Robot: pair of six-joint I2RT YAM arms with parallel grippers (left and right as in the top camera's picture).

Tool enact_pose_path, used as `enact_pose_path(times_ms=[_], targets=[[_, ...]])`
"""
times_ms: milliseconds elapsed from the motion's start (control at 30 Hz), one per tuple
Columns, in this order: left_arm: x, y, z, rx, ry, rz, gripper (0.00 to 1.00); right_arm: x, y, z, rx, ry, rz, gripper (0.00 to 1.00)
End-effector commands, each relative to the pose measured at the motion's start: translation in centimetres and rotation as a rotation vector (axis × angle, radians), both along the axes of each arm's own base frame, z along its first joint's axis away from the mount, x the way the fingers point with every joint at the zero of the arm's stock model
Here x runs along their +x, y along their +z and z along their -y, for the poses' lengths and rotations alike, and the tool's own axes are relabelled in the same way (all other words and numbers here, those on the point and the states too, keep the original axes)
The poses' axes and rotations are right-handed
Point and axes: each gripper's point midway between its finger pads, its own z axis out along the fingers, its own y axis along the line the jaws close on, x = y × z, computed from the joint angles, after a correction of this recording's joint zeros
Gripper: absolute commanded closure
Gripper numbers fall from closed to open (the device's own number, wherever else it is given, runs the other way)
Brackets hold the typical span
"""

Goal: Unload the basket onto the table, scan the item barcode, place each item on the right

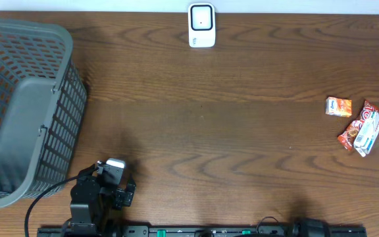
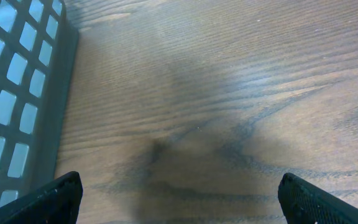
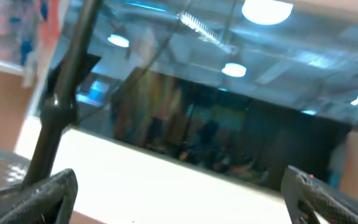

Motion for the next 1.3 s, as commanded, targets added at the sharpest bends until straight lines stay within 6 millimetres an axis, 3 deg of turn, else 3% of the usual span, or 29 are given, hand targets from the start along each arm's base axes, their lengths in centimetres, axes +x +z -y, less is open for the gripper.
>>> enact_pose_path(times_ms=[0, 100, 233, 367, 467, 567, 733, 800, 967, 1267], targets=[[-0.8, -2.2, 0.0, 0.001, -0.001, -0.070, 0.01, -0.5, -3.5, 2.9, 0.038, 0.012, -0.104, 0.01], [-0.8, -2.2, 0.0, 0.001, -0.001, -0.070, 0.02, 0.9, -7.2, 4.8, 0.059, -0.011, -0.273, 0.01], [-0.8, -2.2, 0.0, 0.001, -0.001, -0.070, 0.02, 2.0, -8.0, 5.6, 0.059, -0.002, -0.326, 0.01], [-0.8, -2.2, 0.0, 0.001, -0.001, -0.070, 0.02, 2.3, -8.2, 5.6, 0.057, -0.005, -0.340, 0.01], [-0.8, -2.2, 0.0, 0.001, -0.001, -0.070, 0.02, 2.6, -8.1, 7.1, 0.044, -0.094, -0.326, 0.01], [-0.8, -2.2, 0.0, 0.001, -0.001, -0.070, 0.02, 2.5, -7.9, 6.5, 0.042, -0.061, -0.322, 0.01], [-0.8, -2.2, 0.0, 0.001, -0.001, -0.070, 0.02, 4.1, -5.6, 5.9, -0.028, -0.068, -0.243, 0.01], [-0.8, -2.2, 0.0, 0.001, -0.001, -0.070, 0.02, 5.9, -4.9, 5.7, -0.097, -0.099, -0.223, 0.01], [-0.8, -2.2, 0.0, 0.001, -0.001, -0.070, 0.02, 12.6, -4.6, 4.6, -0.151, -0.067, -0.247, 0.01], [-0.8, -2.2, 0.0, 0.001, -0.001, -0.070, 0.02, 24.2, -8.8, 1.6, -0.188, 0.081, -0.263, 0.01]])
